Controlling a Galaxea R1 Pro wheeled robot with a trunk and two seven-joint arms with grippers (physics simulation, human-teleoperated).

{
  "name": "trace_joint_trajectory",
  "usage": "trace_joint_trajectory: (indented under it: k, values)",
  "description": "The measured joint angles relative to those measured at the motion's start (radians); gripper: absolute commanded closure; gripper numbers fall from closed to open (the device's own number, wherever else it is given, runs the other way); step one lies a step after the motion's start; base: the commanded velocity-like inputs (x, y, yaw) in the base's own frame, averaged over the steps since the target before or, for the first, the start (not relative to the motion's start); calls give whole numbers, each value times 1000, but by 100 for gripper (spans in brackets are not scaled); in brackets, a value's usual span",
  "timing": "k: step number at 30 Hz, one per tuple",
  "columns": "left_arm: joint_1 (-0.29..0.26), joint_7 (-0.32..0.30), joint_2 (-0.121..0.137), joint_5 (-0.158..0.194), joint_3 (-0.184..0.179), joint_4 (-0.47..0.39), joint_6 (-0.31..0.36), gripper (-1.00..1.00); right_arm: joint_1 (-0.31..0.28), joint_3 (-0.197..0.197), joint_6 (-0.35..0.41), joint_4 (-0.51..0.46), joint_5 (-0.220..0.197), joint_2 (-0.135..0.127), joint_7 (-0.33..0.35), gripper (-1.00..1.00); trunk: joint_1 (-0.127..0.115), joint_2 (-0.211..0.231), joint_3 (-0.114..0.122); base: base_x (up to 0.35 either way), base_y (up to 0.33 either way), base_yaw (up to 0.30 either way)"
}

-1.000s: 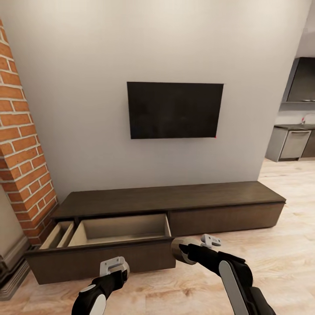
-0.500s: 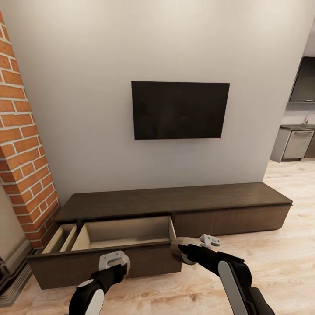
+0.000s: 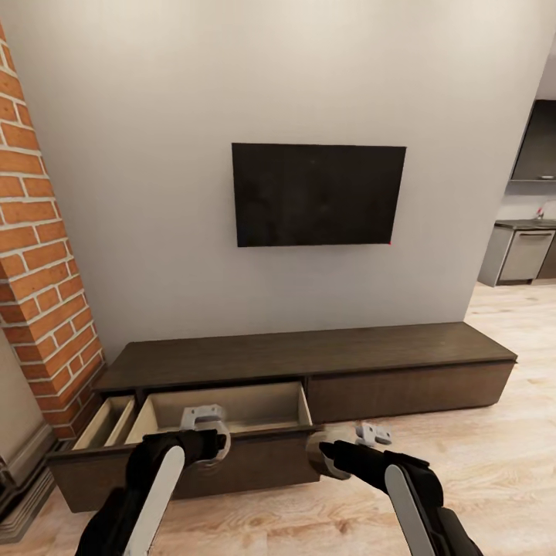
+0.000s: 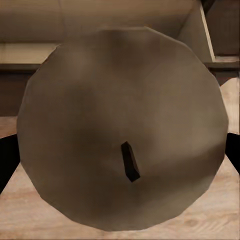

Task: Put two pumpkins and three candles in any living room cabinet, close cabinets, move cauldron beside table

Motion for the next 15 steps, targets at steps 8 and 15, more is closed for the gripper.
trace_joint_trajectory:
  k: [8,15]
  values:
    - [-123,12,0,-2,0,137,2,100,-3,3,1,37,0,0,-43,100,0,0,0,26,0,0]
    - [-311,14,1,1,3,389,2,100,-4,8,0,40,-1,2,-52,100,0,0,0,2,0,0]
